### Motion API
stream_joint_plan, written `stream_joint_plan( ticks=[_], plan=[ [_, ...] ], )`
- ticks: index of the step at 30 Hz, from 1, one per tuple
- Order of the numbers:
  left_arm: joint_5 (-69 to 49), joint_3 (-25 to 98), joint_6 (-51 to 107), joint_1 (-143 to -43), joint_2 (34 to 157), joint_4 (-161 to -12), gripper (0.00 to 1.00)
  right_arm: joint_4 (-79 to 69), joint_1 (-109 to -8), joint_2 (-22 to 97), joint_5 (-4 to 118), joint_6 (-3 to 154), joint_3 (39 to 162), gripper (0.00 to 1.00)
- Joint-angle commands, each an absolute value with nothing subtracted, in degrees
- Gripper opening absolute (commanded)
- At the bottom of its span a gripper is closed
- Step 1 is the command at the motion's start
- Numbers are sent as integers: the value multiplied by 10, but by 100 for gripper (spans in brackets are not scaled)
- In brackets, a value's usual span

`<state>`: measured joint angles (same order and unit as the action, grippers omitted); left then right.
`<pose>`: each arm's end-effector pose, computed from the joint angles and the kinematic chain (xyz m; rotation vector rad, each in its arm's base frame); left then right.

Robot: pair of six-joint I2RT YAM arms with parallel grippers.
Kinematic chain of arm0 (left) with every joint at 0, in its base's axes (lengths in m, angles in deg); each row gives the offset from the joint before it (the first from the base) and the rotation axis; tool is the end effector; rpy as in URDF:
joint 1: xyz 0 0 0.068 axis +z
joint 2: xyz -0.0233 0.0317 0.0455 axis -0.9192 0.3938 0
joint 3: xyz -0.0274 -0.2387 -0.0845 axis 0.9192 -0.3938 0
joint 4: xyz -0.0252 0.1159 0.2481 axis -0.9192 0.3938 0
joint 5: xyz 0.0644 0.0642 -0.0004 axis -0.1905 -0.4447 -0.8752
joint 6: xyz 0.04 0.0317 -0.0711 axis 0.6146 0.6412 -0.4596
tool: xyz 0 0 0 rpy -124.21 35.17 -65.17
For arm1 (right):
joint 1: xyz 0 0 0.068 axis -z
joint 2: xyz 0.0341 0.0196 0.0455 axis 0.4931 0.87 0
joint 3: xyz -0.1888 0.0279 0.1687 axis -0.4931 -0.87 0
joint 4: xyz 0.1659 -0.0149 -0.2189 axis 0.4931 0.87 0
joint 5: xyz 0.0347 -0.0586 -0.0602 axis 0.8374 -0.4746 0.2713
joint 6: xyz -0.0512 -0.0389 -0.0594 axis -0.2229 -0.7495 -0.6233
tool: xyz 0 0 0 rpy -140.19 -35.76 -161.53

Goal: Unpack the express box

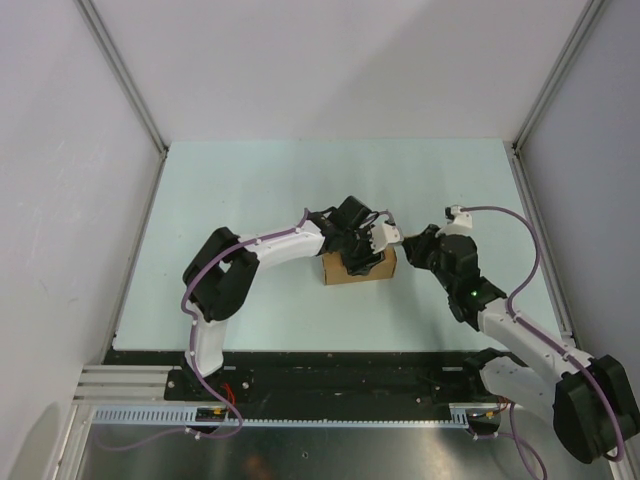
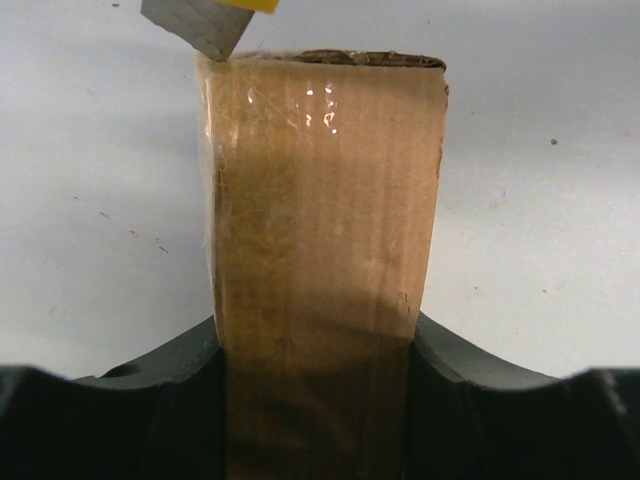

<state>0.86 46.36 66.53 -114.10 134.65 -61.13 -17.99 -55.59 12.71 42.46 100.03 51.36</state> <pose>0.2897 -0.3513 0.1252 1.6475 1.9665 -0.5625 0.2581 0.1154 0.1953 0.1766 1.9076 0.5673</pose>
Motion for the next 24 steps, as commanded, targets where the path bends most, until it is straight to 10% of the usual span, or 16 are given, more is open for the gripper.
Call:
stream_joint_plan(
  ticks=[1, 24],
  plan=[
    [-63, 438, 657, -1140, 1416, -578, 31, -118, -581, 114, 445, 991, 509, 0],
    [-55, 451, 647, -1128, 1404, -572, 39, 20, -523, -45, 429, 990, 530, 0]
  ],
)
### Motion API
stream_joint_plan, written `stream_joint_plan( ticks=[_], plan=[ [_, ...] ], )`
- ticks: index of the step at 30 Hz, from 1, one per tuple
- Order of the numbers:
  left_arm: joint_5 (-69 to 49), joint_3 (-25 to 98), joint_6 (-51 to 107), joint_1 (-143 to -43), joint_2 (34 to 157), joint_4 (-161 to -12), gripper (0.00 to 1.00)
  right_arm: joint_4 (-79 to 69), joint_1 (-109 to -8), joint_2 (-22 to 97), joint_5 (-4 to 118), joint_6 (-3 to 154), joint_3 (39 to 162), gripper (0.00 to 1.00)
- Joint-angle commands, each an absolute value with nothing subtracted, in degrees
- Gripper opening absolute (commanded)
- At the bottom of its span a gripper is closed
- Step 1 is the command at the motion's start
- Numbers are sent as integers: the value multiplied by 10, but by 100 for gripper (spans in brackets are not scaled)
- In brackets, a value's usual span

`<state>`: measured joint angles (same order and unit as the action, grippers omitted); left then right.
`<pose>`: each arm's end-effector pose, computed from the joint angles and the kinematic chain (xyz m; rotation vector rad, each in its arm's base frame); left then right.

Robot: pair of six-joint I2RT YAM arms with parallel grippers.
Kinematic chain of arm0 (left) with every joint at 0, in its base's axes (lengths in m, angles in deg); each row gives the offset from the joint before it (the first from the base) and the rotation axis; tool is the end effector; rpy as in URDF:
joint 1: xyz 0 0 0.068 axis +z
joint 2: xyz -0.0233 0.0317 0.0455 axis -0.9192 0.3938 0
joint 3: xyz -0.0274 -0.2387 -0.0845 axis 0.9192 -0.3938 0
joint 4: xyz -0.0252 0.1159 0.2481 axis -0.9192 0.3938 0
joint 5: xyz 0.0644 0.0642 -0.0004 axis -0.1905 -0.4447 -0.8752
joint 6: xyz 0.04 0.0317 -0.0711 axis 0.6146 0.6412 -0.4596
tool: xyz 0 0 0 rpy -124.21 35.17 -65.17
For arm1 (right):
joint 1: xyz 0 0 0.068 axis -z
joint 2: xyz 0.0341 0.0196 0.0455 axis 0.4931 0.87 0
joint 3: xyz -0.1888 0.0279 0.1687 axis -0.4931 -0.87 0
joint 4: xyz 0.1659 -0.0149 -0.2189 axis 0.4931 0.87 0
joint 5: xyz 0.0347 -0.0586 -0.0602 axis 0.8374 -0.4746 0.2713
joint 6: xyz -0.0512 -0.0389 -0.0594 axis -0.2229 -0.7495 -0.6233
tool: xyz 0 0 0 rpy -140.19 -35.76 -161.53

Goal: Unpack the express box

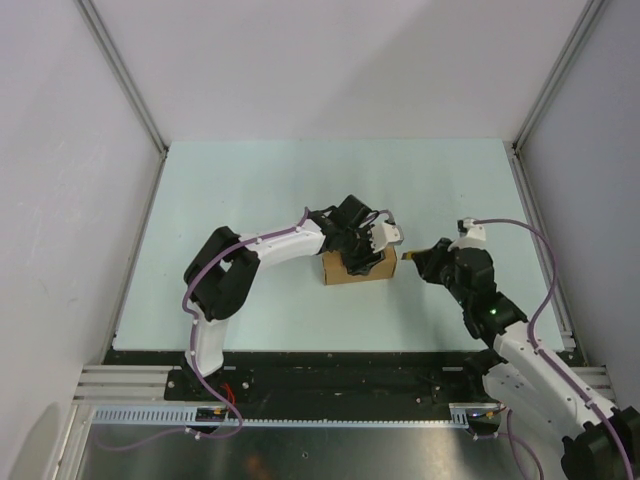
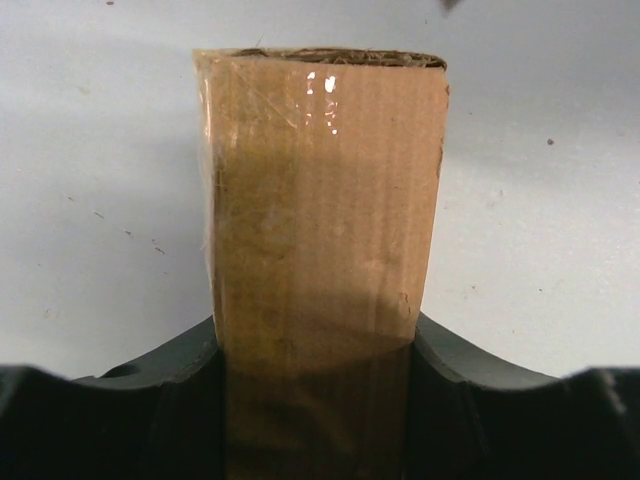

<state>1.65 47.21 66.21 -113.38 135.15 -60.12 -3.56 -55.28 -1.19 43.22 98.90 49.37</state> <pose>0.2940 -0.3490 0.1252 1.6379 1.9872 -0.5773 0.2251 0.0990 0.2045 0.1535 1.9527 0.5446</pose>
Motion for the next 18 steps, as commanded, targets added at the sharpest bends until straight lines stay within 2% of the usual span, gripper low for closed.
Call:
stream_joint_plan(
  ticks=[1, 3, 5, 7, 11, 12, 14, 17, 18],
  plan=[
    [-53, 457, 648, -1127, 1401, -572, 44, 22, -515, -48, 430, 990, 536, 0],
    [-48, 460, 649, -1130, 1398, -572, 50, 26, -495, -49, 427, 996, 550, 0],
    [-42, 467, 649, -1130, 1392, -572, 61, 29, -484, -38, 432, 994, 560, 0],
    [-35, 476, 648, -1130, 1388, -572, 99, 34, -476, -12, 432, 999, 566, 0],
    [-12, 494, 643, -1130, 1359, -572, 99, 37, -448, 51, 454, 1028, 571, 5],
    [-8, 501, 641, -1130, 1351, -572, 100, 36, -441, 73, 462, 1034, 572, 11],
    [-2, 506, 641, -1130, 1329, -572, 100, 35, -419, 93, 473, 1043, 574, 15],
    [1, 511, 643, -1131, 1298, -572, 100, 32, -400, 129, 490, 1057, 577, 28],
    [1, 511, 642, -1130, 1290, -572, 100, 34, -390, 143, 509, 1059, 578, 36]
  ],
)
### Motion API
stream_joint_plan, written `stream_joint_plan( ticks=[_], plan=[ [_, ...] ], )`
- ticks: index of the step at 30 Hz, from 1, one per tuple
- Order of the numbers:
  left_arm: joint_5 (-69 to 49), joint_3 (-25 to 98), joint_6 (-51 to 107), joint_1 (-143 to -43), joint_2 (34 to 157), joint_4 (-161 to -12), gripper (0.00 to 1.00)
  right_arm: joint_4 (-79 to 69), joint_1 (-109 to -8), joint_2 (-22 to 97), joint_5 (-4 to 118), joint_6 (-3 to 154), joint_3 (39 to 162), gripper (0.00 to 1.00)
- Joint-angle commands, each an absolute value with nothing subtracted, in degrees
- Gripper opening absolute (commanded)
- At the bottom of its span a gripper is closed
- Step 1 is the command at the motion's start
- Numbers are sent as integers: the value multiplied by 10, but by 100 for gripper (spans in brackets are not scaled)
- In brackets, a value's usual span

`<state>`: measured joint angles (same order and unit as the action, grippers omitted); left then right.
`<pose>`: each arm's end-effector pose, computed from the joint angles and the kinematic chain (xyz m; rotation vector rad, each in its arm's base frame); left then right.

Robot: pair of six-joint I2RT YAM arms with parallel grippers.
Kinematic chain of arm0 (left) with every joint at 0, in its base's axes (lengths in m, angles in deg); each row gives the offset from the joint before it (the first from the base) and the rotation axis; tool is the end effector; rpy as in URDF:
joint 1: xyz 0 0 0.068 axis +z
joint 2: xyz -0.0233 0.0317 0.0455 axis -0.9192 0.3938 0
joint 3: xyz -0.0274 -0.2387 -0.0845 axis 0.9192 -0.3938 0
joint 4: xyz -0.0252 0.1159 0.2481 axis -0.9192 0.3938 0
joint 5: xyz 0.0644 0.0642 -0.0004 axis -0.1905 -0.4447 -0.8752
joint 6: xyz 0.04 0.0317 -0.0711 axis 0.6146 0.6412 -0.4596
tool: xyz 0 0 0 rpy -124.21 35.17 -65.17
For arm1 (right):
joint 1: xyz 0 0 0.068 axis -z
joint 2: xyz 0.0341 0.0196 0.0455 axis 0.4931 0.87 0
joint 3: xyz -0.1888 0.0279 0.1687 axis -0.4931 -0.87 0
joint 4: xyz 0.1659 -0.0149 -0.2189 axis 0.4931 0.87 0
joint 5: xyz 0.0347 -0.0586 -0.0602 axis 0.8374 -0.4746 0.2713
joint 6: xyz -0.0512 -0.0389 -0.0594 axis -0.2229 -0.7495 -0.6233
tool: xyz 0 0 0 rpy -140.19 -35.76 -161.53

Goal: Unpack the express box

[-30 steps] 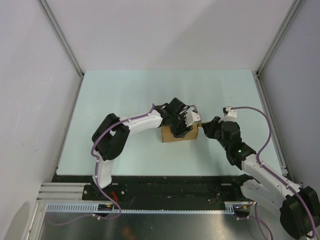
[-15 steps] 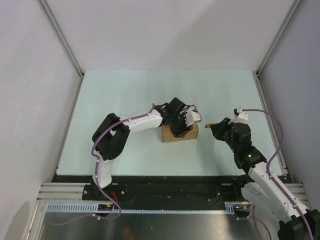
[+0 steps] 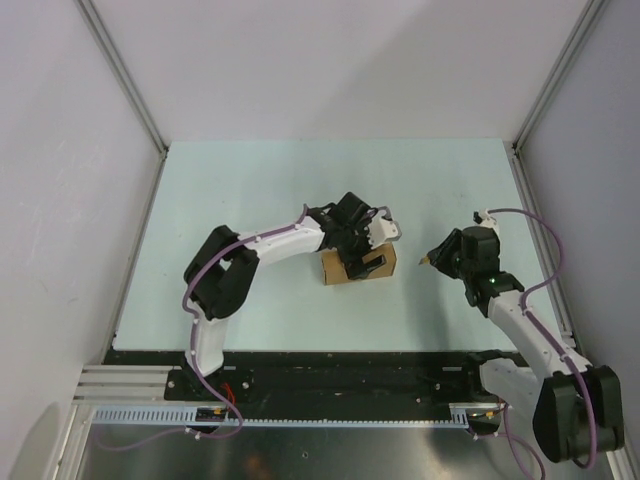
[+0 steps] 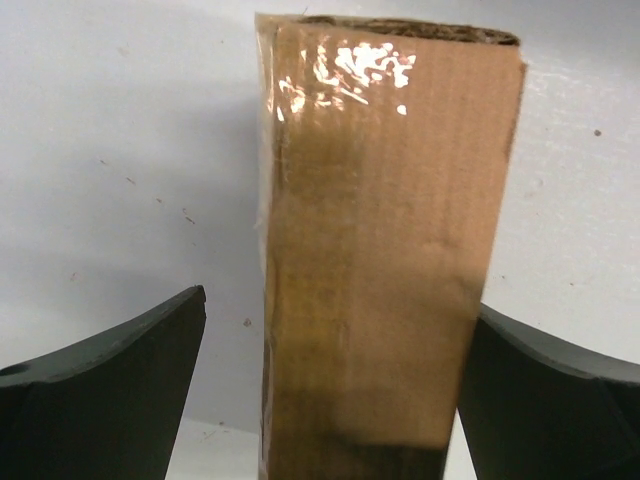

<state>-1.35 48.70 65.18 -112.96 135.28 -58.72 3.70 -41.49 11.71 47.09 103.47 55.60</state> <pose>0.3015 -0.3464 0.1298 1.5993 2.0243 -0.5139 0.2614 0.0519 0.1774 0.4605 2.1464 0.4177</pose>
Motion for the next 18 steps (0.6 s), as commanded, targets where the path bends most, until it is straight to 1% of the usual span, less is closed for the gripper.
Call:
stream_joint_plan(
  ticks=[1, 2, 3, 5, 8, 10, 11, 14, 15, 18],
  plan=[
    [0, 511, 642, -1130, 1282, -572, 100, 35, -387, 151, 511, 1060, 579, 38],
    [2, 510, 641, -1130, 1265, -573, 100, 36, -384, 155, 512, 1060, 582, 40],
    [4, 510, 639, -1130, 1255, -573, 100, 37, -381, 159, 515, 1062, 582, 47],
    [9, 511, 638, -1130, 1229, -572, 100, 39, -376, 166, 516, 1063, 585, 51],
    [-1, 520, 631, -1130, 1206, -572, 100, 51, -371, 175, 503, 1063, 594, 63],
    [-12, 524, 621, -1127, 1187, -573, 100, 74, -370, 181, 497, 1062, 608, 64],
    [-27, 532, 615, -1127, 1182, -574, 100, 85, -371, 180, 464, 1062, 612, 67],
    [-84, 531, 598, -1121, 1150, -591, 100, 119, -372, 166, 425, 1062, 629, 72],
    [-127, 528, 591, -1119, 1139, -602, 100, 125, -372, 159, 419, 1059, 631, 73],
    [-188, 504, 560, -1104, 1099, -670, 100, 112, -377, 143, 438, 1045, 639, 74]
  ],
)
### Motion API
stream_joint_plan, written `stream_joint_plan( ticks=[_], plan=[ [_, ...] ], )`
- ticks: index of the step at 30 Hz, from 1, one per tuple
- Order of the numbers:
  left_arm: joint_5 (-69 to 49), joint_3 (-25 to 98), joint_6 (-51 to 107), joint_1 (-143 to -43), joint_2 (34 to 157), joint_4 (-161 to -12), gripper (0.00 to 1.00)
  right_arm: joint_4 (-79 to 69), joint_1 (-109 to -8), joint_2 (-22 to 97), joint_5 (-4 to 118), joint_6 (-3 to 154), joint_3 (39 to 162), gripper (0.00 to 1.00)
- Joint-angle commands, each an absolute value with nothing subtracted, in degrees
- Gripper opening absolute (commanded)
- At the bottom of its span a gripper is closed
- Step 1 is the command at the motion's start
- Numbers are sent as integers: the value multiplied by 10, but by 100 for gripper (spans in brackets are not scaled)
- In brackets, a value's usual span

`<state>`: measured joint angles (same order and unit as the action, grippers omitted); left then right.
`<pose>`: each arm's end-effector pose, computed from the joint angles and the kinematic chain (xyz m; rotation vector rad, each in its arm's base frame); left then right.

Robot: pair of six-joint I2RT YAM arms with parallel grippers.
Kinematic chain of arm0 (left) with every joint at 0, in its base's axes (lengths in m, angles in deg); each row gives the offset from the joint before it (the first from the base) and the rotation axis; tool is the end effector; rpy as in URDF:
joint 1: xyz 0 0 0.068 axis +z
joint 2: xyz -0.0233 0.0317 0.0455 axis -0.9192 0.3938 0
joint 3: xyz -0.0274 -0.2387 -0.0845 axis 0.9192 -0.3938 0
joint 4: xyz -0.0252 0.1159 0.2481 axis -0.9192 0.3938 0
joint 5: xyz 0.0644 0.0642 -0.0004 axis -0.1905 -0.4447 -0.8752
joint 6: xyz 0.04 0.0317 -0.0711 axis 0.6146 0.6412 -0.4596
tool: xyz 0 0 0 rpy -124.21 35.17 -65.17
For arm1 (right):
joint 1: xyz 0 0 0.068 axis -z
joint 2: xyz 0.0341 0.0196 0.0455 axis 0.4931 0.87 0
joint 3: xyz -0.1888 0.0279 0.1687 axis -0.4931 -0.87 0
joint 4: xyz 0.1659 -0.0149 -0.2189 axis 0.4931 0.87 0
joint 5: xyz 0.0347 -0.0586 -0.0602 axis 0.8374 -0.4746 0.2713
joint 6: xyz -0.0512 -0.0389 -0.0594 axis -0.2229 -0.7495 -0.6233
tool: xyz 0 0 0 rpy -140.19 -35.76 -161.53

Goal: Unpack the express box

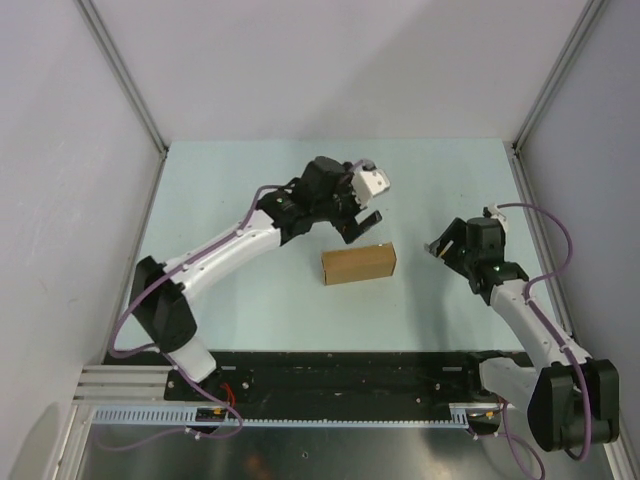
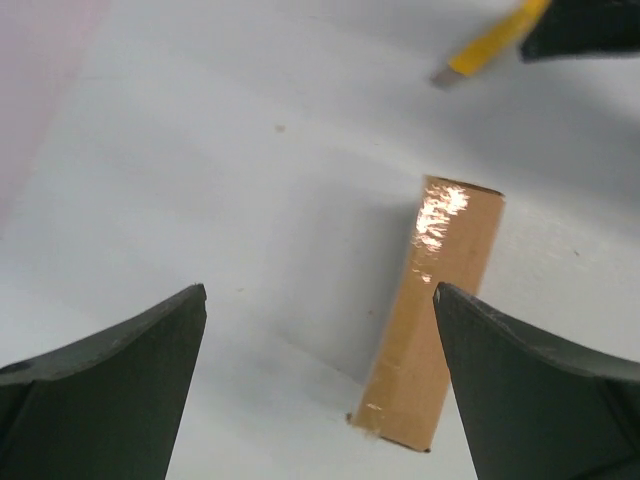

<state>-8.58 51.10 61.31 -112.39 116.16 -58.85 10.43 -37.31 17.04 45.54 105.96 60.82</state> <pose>0.2947 -0.3194 0.2877 1.2982 1.7828 -0.4195 0.2728 0.0317 0.1747 0.6237 2.2184 0.3271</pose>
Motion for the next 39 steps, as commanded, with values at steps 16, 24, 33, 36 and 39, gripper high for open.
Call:
stream_joint_plan(
  ticks=[16, 24, 33, 36, 39],
  plan=[
    [-25, 257, 387, -1009, 901, -684, 84, 27, -549, 403, 484, 907, 845, 70],
    [68, 106, 386, -1096, 832, -696, 81, 98, -557, 517, 518, 873, 934, 66],
    [12, 68, 291, -1136, 971, -818, 57, 192, -575, 556, 507, 880, 961, 63],
    [-3, 83, 250, -1137, 1014, -869, 57, 259, -575, 545, 505, 906, 966, 62],
    [-24, 101, 225, -1137, 1045, -889, 55, 304, -582, 529, 505, 930, 966, 61]
  ],
)
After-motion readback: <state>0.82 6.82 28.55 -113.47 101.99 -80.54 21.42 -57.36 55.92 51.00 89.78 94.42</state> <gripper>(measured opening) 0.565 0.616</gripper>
